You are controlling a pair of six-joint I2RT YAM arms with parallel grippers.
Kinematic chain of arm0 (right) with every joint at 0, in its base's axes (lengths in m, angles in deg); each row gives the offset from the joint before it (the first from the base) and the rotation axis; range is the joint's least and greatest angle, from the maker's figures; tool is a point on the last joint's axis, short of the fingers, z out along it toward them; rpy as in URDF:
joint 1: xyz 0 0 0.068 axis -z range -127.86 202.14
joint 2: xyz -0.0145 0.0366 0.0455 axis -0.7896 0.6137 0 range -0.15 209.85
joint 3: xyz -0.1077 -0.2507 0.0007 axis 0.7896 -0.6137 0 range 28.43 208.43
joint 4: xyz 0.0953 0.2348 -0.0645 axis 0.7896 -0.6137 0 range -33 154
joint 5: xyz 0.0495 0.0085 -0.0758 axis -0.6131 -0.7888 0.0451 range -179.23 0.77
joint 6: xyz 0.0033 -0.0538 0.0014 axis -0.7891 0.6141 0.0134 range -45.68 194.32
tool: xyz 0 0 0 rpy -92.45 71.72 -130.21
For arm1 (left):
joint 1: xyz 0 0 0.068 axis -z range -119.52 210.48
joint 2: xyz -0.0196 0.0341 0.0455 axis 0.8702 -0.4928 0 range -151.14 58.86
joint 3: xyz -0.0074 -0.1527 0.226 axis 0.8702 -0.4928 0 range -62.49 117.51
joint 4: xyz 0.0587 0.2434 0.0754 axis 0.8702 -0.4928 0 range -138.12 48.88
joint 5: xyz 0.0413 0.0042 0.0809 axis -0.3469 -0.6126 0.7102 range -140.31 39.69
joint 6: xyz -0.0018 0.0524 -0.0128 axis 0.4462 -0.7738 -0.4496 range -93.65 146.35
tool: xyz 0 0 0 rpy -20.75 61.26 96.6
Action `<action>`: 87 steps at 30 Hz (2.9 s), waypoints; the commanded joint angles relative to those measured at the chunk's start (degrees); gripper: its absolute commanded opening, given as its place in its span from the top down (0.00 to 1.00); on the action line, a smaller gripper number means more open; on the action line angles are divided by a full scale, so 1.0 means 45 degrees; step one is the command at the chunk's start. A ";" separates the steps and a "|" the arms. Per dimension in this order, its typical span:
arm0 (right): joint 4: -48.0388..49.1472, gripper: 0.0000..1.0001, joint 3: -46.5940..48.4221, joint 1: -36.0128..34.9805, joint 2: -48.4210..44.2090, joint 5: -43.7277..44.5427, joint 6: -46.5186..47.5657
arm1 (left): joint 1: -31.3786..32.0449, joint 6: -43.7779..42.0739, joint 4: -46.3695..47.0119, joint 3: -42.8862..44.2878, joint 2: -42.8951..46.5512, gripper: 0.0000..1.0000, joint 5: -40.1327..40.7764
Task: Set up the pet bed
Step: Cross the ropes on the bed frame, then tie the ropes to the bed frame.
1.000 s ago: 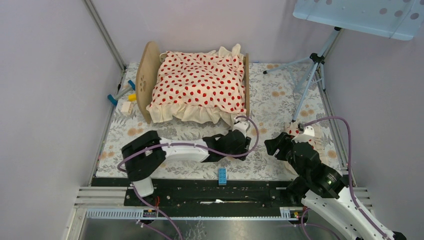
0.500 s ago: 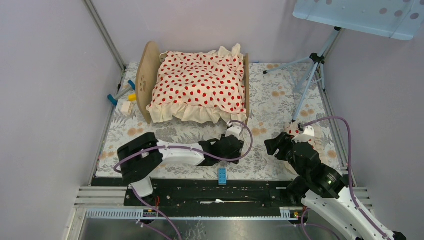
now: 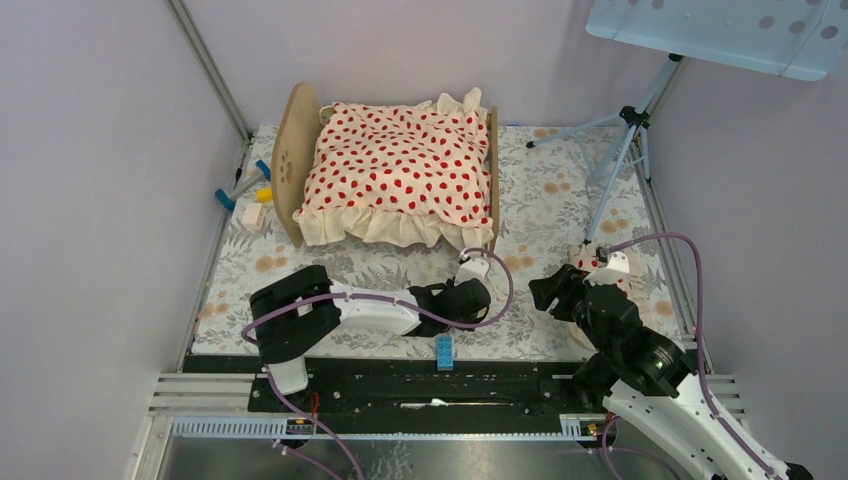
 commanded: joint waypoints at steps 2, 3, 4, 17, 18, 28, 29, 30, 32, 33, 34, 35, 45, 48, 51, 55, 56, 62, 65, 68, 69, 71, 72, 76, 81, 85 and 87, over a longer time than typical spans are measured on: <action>0.0055 0.33 0.0344 -0.0079 0.0016 0.0307 0.0009 | 0.0084 0.0188 -0.0479 0.0253 -0.0075 0.79 0.0905; 0.0060 0.33 0.0331 -0.0075 0.0004 0.0325 0.0010 | 0.0084 0.0179 -0.0553 0.0273 -0.0096 0.84 0.0991; 0.0050 0.33 0.0337 -0.0067 -0.0005 0.0334 0.0011 | 0.0084 0.0173 -0.0575 0.0293 -0.0106 0.87 0.1055; 0.0005 0.33 0.0393 -0.0074 -0.0103 0.0389 0.0048 | 0.0084 0.0060 -0.1361 0.0467 0.1155 1.00 0.1732; 0.0009 0.33 0.0401 -0.0067 -0.0123 0.0394 0.0057 | 0.0084 0.0139 -0.1545 0.0486 0.1278 1.00 0.1868; 0.0074 0.33 0.0413 -0.0075 -0.0081 0.0317 0.0038 | 0.0085 0.0388 -0.2188 0.1076 0.1870 0.62 0.2189; 0.0065 0.33 0.0413 -0.0079 -0.0084 0.0316 0.0046 | 0.0084 0.0433 -0.2127 0.1094 0.1898 0.61 0.2203; 0.0063 0.33 0.0420 -0.0072 -0.0089 0.0302 0.0048 | 0.0084 0.0415 -0.1999 0.1101 0.1884 0.59 0.2200; 0.0042 0.33 0.0441 -0.0068 -0.0067 0.0296 0.0071 | 0.0090 0.0268 -0.1694 0.1186 0.1717 0.56 0.2155; 0.0051 0.33 0.0426 -0.0073 -0.0054 0.0297 0.0077 | 0.0085 0.0169 -0.1628 0.1318 0.1527 0.55 0.2106; 0.0052 0.33 0.0427 -0.0084 -0.0046 0.0294 0.0069 | 0.0084 0.0069 -0.1600 0.1454 0.1281 0.55 0.2076; 0.0049 0.33 0.0451 -0.0075 -0.0030 0.0287 0.0087 | 0.0084 -0.0063 -0.1597 0.1585 0.1028 0.55 0.2067; 0.0059 0.32 0.0553 -0.0075 0.0114 0.0258 0.0165 | 0.0078 -0.0302 -0.1566 0.1836 -0.0555 0.54 0.2160; 0.0066 0.32 0.0521 -0.0083 0.0092 0.0258 0.0153 | 0.0082 -0.0064 -0.1827 0.1651 -0.0670 0.54 0.2314; 0.0112 0.32 0.0487 -0.0075 0.0089 0.0220 0.0114 | 0.0064 0.0167 -0.1867 0.1255 -0.0592 0.54 0.2350; 0.0172 0.32 0.0423 -0.0083 0.0072 0.0161 0.0046 | 0.0064 0.0404 -0.1855 0.0870 -0.0499 0.54 0.2289; 0.0186 0.32 0.0424 -0.0078 0.0081 0.0128 0.0045 | 0.0064 0.0467 -0.1849 0.0800 -0.0471 0.54 0.2306; 0.0226 0.32 0.0443 -0.0071 0.0106 0.0105 0.0009 | 0.0045 0.0538 -0.1652 0.0439 -0.0382 0.56 0.2258; 0.0247 0.32 0.0438 -0.0080 0.0127 0.0109 0.0001 | 0.0011 0.0526 -0.1542 0.0304 -0.0365 0.75 0.2232; 0.0460 0.32 0.0378 -0.0078 0.0176 0.0020 0.0187 | -0.0051 0.0374 -0.1744 0.0419 -0.0282 1.00 0.2341; 0.0637 0.32 0.0333 -0.0080 0.0212 -0.0046 0.0334 | -0.0070 0.0249 -0.1839 0.0477 -0.0193 1.00 0.2406; 0.1256 0.32 0.0227 -0.0074 0.0358 -0.0147 0.0825 | -0.0133 -0.0095 -0.1973 0.0594 0.0111 1.00 0.2498; 0.1704 0.32 0.0158 -0.0081 0.0459 -0.0220 0.1168 | -0.0183 -0.0345 -0.1995 0.0653 0.0325 1.00 0.2459; 0.4347 0.27 -0.0258 -0.0079 0.1023 -0.1285 0.3556 | -0.0566 -0.1344 -0.2187 0.0973 0.1484 1.00 0.2038; 0.8226 0.24 -0.1516 -0.0083 0.1424 -0.2767 0.7230 | -0.1862 -0.2312 -0.2065 0.1123 0.2942 1.00 -0.0120; 1.0162 0.21 -0.2550 -0.0081 0.1569 -0.4206 0.9039 | -0.2800 -0.3163 -0.2624 0.1921 0.3254 1.00 -0.2475; 1.0687 0.20 -0.2884 -0.0083 0.1753 -0.5151 1.0184 | -0.3060 -0.3576 -0.3214 0.2602 0.3130 1.00 -0.3310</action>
